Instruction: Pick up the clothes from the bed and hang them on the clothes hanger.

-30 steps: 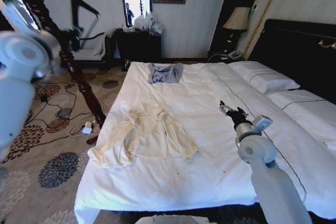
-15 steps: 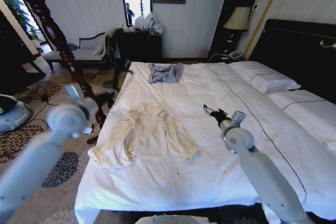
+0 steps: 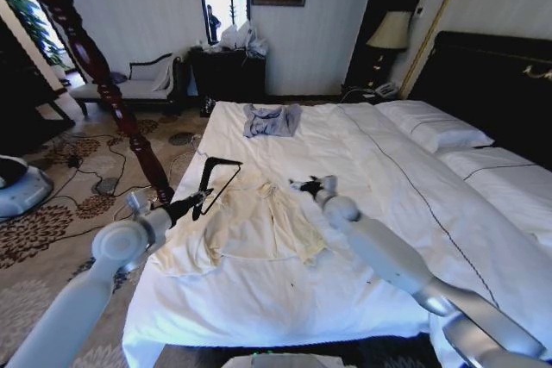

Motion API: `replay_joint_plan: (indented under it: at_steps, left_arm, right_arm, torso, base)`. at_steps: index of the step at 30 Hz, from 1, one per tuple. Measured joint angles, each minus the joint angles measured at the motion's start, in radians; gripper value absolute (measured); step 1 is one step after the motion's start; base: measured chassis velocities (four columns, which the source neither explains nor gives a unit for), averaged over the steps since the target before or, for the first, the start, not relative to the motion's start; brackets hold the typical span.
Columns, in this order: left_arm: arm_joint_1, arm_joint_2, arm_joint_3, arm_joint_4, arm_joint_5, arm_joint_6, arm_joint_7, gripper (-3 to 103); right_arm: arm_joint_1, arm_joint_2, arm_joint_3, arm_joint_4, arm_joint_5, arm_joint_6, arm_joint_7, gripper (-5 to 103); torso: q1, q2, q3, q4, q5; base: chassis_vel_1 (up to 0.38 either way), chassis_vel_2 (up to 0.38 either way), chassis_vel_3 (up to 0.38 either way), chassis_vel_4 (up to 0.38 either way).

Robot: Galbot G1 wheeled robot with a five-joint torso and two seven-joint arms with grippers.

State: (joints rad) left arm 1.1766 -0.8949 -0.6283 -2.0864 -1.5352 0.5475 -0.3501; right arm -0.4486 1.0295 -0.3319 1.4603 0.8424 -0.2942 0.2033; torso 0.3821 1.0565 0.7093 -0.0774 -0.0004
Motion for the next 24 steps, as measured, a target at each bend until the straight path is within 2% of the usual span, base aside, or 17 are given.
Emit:
replay_joint_plan:
  at_steps: [3, 4, 7, 9, 13, 15, 16, 19, 20, 22, 24]
  left_arm:
    - [0.009, -0.032, -0.069, -0.001, -0.005, 0.001, 0.008, 20]
    - [0.009, -0.032, -0.069, -0.001, -0.005, 0.001, 0.008, 20]
    - [0.009, -0.047, -0.12, -0.01, -0.008, 0.004, 0.009, 20]
    - [0.009, -0.049, -0.125, -0.012, -0.009, 0.004, 0.009, 20]
    - [0.022, -0.068, -0.133, -0.031, 0.009, 0.012, 0.008, 20]
    - [0.024, -0.072, -0.132, -0.034, 0.013, 0.013, 0.008, 20]
    - [0.029, -0.08, -0.129, -0.041, 0.022, 0.013, 0.008, 20]
    - [0.038, -0.09, -0.124, -0.049, 0.045, 0.013, 0.008, 20]
    - [0.038, -0.09, -0.124, -0.049, 0.045, 0.013, 0.008, 20]
    - [0.039, -0.091, -0.123, -0.053, 0.047, 0.012, 0.007, 20]
    - [0.038, -0.09, -0.12, -0.057, 0.048, 0.012, 0.006, 20]
  right_arm:
    - [0.026, 0.071, -0.061, -0.02, -0.037, 0.0, 0.014, 100]
    - [0.026, 0.071, -0.061, -0.02, -0.037, 0.0, 0.014, 100]
    - [0.061, 0.129, -0.127, -0.026, -0.141, -0.002, 0.05, 100]
    - [0.07, 0.135, -0.142, -0.026, -0.16, -0.003, 0.052, 100]
    - [0.12, 0.174, -0.247, -0.024, -0.285, -0.027, 0.06, 100]
    - [0.124, 0.181, -0.258, -0.027, -0.303, -0.032, 0.06, 100]
    - [0.131, 0.192, -0.284, -0.038, -0.349, -0.043, 0.061, 101]
    - [0.144, 0.202, -0.334, -0.055, -0.463, -0.112, 0.062, 96]
    - [0.144, 0.202, -0.334, -0.055, -0.463, -0.112, 0.062, 96]
    - [0.152, 0.213, -0.345, -0.078, -0.495, -0.165, 0.081, 100]
    - [0.159, 0.22, -0.345, -0.092, -0.482, -0.225, 0.083, 100]
  torso:
    - [0.0, 0.0, 0.0, -0.0002, 0.0004]
    - [0.0, 0.0, 0.0, -0.0002, 0.0004]
    - [0.0, 0.0, 0.0, -0.0003, 0.0002]
    - [0.0, 0.0, 0.0, -0.0002, 0.0002]
    - [0.0, 0.0, 0.0, -0.0005, 0.0]
    - [0.0, 0.0, 0.0, -0.0003, 0.0]
    - [0.0, 0.0, 0.0, 0.0001, 0.0002]
    - [0.0, 0.0, 0.0, -0.0006, 0.0002]
    - [0.0, 0.0, 0.0, -0.0006, 0.0002]
    - [0.0, 0.0, 0.0, -0.0006, 0.0003]
    - [0.0, 0.0, 0.0, 0.0, 0.0003]
  base:
    - [0.0, 0.0, 0.0, 0.0]
    - [0.0, 0.0, 0.0, 0.0]
    - [0.0, 0.0, 0.0, 0.0]
    - [0.0, 0.0, 0.0, 0.0]
    - [0.0, 0.0, 0.0, 0.0]
    - [0.0, 0.0, 0.0, 0.0]
    - [0.0, 0.0, 0.0, 0.0]
    - [0.0, 0.0, 0.0, 0.0]
    - [0.0, 0.0, 0.0, 0.0]
    - [0.0, 0.0, 0.0, 0.0]
    - [0.0, 0.0, 0.0, 0.0]
